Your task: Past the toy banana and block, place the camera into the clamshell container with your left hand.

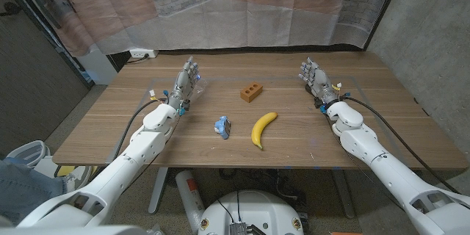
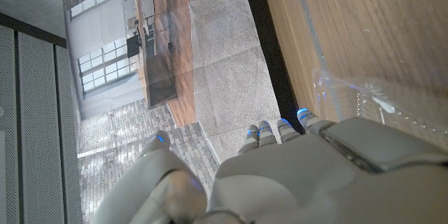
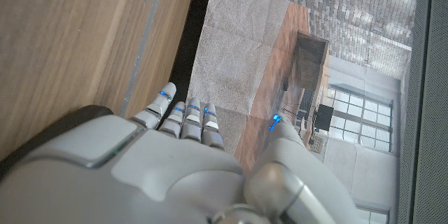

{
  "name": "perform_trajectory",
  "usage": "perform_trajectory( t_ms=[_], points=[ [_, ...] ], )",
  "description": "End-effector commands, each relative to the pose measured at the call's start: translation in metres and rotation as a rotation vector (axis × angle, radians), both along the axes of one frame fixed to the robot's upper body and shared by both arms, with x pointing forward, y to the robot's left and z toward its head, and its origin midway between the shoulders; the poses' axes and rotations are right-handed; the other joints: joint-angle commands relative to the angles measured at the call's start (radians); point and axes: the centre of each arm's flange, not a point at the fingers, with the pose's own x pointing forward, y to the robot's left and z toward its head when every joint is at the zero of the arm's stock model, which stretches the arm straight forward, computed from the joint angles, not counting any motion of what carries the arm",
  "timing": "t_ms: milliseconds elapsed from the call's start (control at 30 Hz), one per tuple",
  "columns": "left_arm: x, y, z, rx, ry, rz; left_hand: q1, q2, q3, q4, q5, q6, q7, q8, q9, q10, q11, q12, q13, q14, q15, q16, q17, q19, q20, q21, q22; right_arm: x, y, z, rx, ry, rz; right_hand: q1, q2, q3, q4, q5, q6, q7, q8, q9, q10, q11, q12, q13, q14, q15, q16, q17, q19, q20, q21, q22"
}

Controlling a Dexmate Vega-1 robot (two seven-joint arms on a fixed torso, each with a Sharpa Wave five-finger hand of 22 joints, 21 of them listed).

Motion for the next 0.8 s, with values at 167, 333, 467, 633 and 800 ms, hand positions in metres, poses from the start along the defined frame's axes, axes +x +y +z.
perform_trajectory(
  t_ms=[167, 333, 467, 633, 800],
  points=[
    [-0.0004, 0.0087, -0.0005, -0.096, -0.011, 0.012, 0.011, 0.003, 0.005, -0.002, 0.009, -0.002, 0.006, 0.005, 0.004, -0.005, 0.001, 0.007, 0.004, -0.006, 0.004, 0.008, 0.004, -0.008, -0.030, 0.005, 0.003, -0.0003, 0.0003, -0.0097, -0.055, 0.037, -0.012, 0.012, 0.000, 0.008, -0.002, 0.004, 0.012, -0.004, 0.006, 0.003, 0.009, -0.004, 0.006, 0.002, 0.011, 0.000, 0.007, 0.005, 0.013, -0.049, 0.002, 0.003],
    [-0.0003, 0.0096, 0.0012, -0.088, -0.014, 0.017, 0.013, 0.006, 0.004, -0.003, 0.011, 0.003, 0.009, 0.005, 0.004, 0.000, 0.004, 0.008, 0.005, -0.003, 0.009, 0.008, 0.004, -0.006, -0.027, 0.005, 0.004, 0.0001, -0.0020, -0.0098, -0.057, 0.037, -0.017, 0.012, 0.001, 0.008, -0.002, 0.003, 0.012, -0.005, 0.005, 0.003, 0.010, -0.004, 0.006, 0.002, 0.012, 0.000, 0.007, 0.005, 0.014, -0.049, 0.000, 0.003],
    [-0.0014, 0.0114, 0.0044, -0.084, -0.015, 0.023, 0.015, 0.008, 0.004, -0.004, 0.012, 0.006, 0.011, 0.006, 0.004, 0.003, 0.005, 0.008, 0.005, -0.001, 0.010, 0.009, 0.004, -0.007, -0.022, 0.004, 0.004, 0.0004, -0.0036, -0.0085, -0.050, 0.034, -0.018, 0.012, 0.001, 0.008, -0.002, 0.002, 0.012, -0.006, 0.005, 0.003, 0.009, -0.004, 0.006, 0.002, 0.012, 0.000, 0.007, 0.006, 0.014, -0.048, -0.002, 0.003],
    [-0.0038, 0.0121, 0.0063, -0.080, -0.017, 0.030, 0.017, 0.010, 0.004, -0.004, 0.014, 0.008, 0.010, 0.005, 0.004, 0.004, 0.004, 0.008, 0.005, 0.003, 0.012, 0.009, 0.004, -0.006, -0.020, 0.003, 0.004, 0.0020, -0.0042, -0.0089, -0.049, 0.036, -0.021, 0.012, 0.002, 0.008, -0.003, 0.001, 0.012, -0.005, 0.005, 0.003, 0.008, -0.004, 0.005, 0.003, 0.011, 0.000, 0.006, 0.006, 0.014, -0.047, -0.005, 0.003],
    [-0.0070, 0.0134, 0.0067, -0.069, -0.016, 0.040, 0.021, 0.014, 0.004, -0.006, 0.015, 0.010, 0.010, 0.005, 0.005, 0.007, 0.003, 0.009, 0.005, 0.006, 0.011, 0.010, 0.004, -0.006, -0.016, 0.003, 0.004, 0.0034, -0.0021, -0.0103, -0.047, 0.037, -0.018, 0.012, 0.003, 0.007, -0.003, 0.000, 0.013, -0.005, 0.005, 0.003, 0.008, -0.005, 0.005, 0.003, 0.011, 0.001, 0.006, 0.006, 0.014, -0.046, -0.007, 0.003]
  ],
)
